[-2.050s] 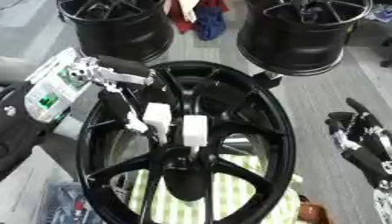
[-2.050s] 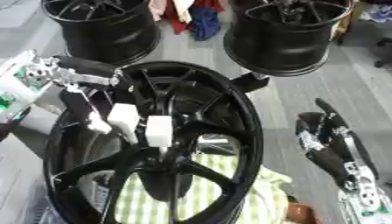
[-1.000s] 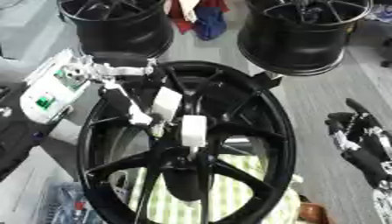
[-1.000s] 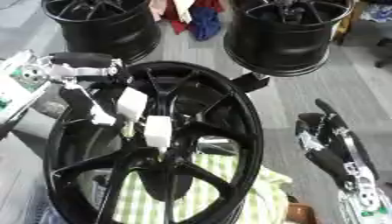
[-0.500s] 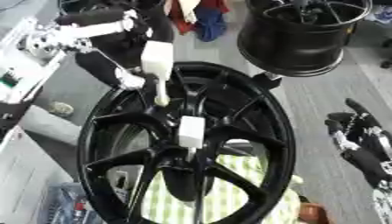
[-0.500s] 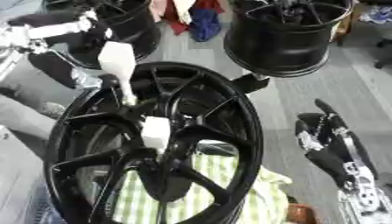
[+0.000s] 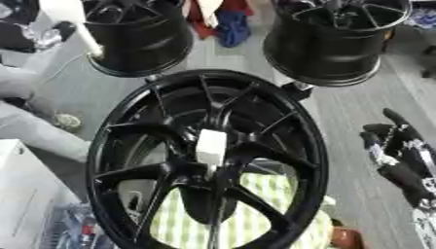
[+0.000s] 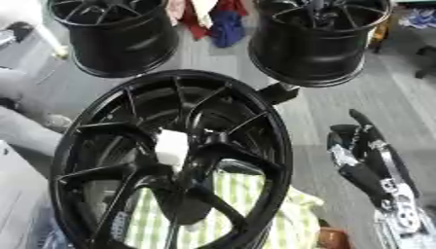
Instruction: Pull the pin out of the wheel hub.
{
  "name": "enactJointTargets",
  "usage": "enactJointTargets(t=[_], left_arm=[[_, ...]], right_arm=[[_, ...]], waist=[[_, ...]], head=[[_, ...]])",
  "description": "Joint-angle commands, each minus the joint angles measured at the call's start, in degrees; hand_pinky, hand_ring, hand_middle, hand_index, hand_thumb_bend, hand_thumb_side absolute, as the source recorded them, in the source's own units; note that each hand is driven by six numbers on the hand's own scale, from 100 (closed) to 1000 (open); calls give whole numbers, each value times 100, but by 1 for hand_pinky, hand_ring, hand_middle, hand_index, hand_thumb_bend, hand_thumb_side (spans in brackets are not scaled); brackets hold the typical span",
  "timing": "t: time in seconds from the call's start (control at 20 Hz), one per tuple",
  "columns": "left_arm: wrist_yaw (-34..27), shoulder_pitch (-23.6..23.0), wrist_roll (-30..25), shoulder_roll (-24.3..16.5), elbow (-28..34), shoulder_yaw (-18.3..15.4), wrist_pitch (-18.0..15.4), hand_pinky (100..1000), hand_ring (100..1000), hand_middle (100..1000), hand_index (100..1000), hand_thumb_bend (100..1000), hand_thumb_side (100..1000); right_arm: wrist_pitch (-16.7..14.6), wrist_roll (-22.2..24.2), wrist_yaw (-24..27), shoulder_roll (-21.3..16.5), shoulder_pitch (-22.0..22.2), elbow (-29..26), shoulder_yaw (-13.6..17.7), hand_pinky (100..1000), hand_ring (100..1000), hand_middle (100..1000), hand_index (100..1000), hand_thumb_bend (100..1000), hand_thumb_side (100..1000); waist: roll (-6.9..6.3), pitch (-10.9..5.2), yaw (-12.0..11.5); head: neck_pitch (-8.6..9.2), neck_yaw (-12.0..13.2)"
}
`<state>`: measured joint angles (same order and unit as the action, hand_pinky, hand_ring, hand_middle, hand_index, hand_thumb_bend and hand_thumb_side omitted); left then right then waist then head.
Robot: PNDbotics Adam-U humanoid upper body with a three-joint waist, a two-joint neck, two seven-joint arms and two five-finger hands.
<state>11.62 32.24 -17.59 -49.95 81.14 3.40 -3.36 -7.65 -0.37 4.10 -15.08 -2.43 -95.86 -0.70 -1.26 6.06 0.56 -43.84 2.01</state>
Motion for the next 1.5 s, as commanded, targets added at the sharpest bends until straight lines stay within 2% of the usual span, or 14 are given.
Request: enactJointTargets(t=[0.05, 0.1, 0.15, 0.2, 0.25, 0.4, 0.55, 0.65, 0.75, 0.8, 1.0, 1.3, 1.5], left_arm=[[687, -286, 256, -284, -483, -448, 118, 297, 415, 428, 615, 267, 347], [889, -460, 315, -248, -673, -570, 162, 419, 497, 506, 685, 340, 405], [1051, -619, 371, -202, -840, -686, 192, 480, 547, 557, 726, 438, 162], [1159, -781, 409, -145, -986, -791, 221, 542, 607, 624, 772, 497, 554], [1238, -924, 439, -90, -1088, -886, 229, 596, 667, 691, 816, 555, 610], [1428, -1286, 602, 111, -1288, -1158, 295, 667, 756, 785, 868, 640, 698], [1464, -1498, 904, 313, -1416, -1361, 303, 666, 769, 813, 876, 667, 731], [1417, -1578, 1151, 448, -1455, -1445, 264, 646, 755, 803, 871, 643, 729], [1337, -1644, 1432, 594, -1422, -1508, 208, 612, 720, 764, 857, 561, 708], [1298, -1672, 1575, 673, -1362, -1535, 188, 580, 688, 734, 832, 474, 678], [971, -1864, 2154, 1181, -719, -1631, 78, 523, 636, 684, 788, 341, 636], [-68, -2226, 2688, 2306, 592, -1670, -17, 471, 593, 632, 743, 249, 605], [-604, -2192, 2765, 2950, 1145, -1644, -37, 474, 598, 635, 743, 244, 613]], right_arm=[[-6, -19, -17, -83, -24, -36, 53, 822, 763, 701, 979, 181, 280], [-7, -24, -19, -79, -20, -33, 61, 822, 763, 701, 980, 181, 281], [-8, -30, -21, -78, -16, -32, 68, 822, 763, 701, 980, 167, 293], [-9, -40, -24, -77, -14, -33, 79, 822, 763, 701, 979, 181, 281], [-10, -49, -25, -77, -14, -34, 88, 822, 763, 701, 979, 181, 281], [-9, -64, -29, -68, -17, -36, 102, 823, 763, 701, 980, 180, 281], [-8, -63, -31, -55, -20, -36, 105, 822, 763, 701, 980, 180, 281], [-8, -66, -29, -47, -23, -37, 108, 822, 763, 700, 979, 181, 281], [-8, -64, -27, -39, -32, -40, 106, 823, 763, 700, 980, 181, 281], [-8, -62, -26, -34, -38, -42, 104, 823, 763, 700, 980, 179, 282], [-8, -53, -18, -16, -49, -48, 98, 823, 763, 700, 980, 180, 283], [-10, -36, -8, -6, -95, -73, 89, 823, 763, 700, 979, 183, 282], [-8, -19, -11, -2, -117, -83, 77, 823, 763, 700, 979, 184, 282]], waist=[[8, -67, -15], [15, -63, -23], [20, -60, -23], [28, -54, -30], [34, -49, -34], [58, -32, -70], [85, -26, -104], [104, -24, -123], [122, -17, -136], [131, -11, -139], [168, 9, -149], [211, 56, -158], [223, 63, -162]], head=[[-28, -28], [-28, -44], [-28, -54], [-28, -68], [-28, -75], [-28, -98], [-28, -102], [-28, -99], [-28, -94], [-28, -93], [-28, -96], [-28, -96], [-28, -82]])
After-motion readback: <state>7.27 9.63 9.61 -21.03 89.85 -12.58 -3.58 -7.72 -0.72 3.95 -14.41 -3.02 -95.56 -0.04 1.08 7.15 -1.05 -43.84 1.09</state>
